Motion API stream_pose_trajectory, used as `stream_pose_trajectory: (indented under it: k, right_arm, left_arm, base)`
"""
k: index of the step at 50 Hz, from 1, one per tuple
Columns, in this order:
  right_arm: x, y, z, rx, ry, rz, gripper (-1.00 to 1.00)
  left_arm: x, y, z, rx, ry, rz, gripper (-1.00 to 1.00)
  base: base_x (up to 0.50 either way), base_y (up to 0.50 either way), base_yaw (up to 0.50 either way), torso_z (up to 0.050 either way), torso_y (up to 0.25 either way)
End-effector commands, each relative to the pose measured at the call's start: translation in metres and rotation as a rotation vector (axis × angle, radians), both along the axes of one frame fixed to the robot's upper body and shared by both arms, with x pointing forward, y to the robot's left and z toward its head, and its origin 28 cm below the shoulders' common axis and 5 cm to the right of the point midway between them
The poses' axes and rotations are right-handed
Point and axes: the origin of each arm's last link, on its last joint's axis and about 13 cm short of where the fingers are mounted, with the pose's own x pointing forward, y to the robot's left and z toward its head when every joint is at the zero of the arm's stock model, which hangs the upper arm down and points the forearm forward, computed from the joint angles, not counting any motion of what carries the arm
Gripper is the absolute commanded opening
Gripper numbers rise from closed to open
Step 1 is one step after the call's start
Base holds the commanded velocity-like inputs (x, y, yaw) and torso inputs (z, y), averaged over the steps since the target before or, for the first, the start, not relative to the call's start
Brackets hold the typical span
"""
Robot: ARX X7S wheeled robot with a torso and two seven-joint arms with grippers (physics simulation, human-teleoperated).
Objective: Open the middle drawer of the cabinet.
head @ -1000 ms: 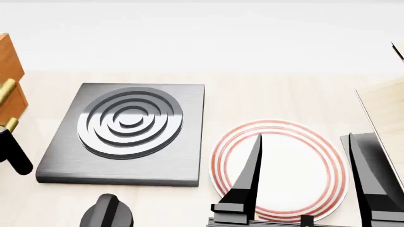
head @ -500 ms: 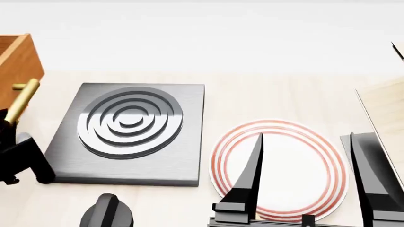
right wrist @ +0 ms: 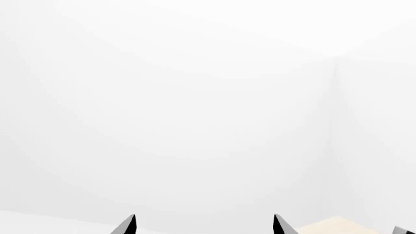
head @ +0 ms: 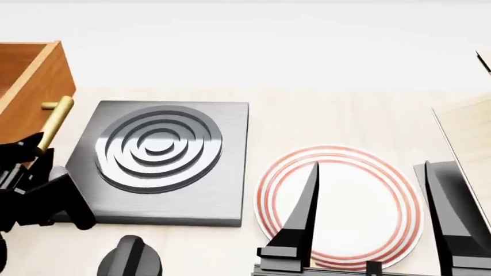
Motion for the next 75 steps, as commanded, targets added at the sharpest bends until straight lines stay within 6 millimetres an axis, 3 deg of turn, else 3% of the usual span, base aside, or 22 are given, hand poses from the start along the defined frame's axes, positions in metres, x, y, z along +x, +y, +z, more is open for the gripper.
stream_pose_trajectory:
  k: [1,13,14,41,44,58,69,75]
  right_arm:
    - [0.003,0.001,-0.020,0.019,0.141,0.040,1.00]
    - [0.004,0.001,-0.021,0.017,0.142,0.040,1.00]
    - [0.004,0.001,-0.021,0.018,0.143,0.040,1.00]
    - [0.003,0.001,-0.020,0.022,0.138,0.039,1.00]
    - [0.002,0.001,-0.019,0.023,0.139,0.040,1.00]
    - [0.002,0.000,-0.019,0.026,0.137,0.038,1.00]
    - [0.002,0.000,-0.020,0.026,0.136,0.038,1.00]
    - [0.003,0.000,-0.021,0.026,0.139,0.038,1.00]
  left_arm:
    - [0.017,-0.044,0.048,0.008,-0.264,-0.165,-1.00]
    - [0.019,-0.044,0.043,0.017,-0.252,-0.163,-1.00]
    - [0.019,-0.044,0.043,0.018,-0.252,-0.163,1.00]
    - [0.019,-0.038,0.032,-0.030,-0.160,-0.130,1.00]
    - [0.015,-0.039,0.030,-0.121,-0.101,-0.130,1.00]
    - [0.008,-0.044,0.013,-0.171,0.034,-0.171,1.00]
    - [0.002,-0.048,0.014,-0.232,0.048,-0.202,1.00]
    - [-0.004,-0.053,0.030,-0.268,-0.079,-0.223,1.00]
  base:
    - [0.01,0.00,-0.01,0.000,0.000]
    - [0.01,0.00,-0.01,0.000,0.000]
    - [0.00,0.00,-0.01,0.000,0.000]
    - [0.00,0.00,0.00,0.000,0.000]
    - [0.00,0.00,0.00,0.000,0.000]
    - [0.00,0.00,0.00,0.000,0.000]
    - [0.00,0.00,0.00,-0.002,0.000]
    - [0.00,0.00,0.00,-0.002,0.000]
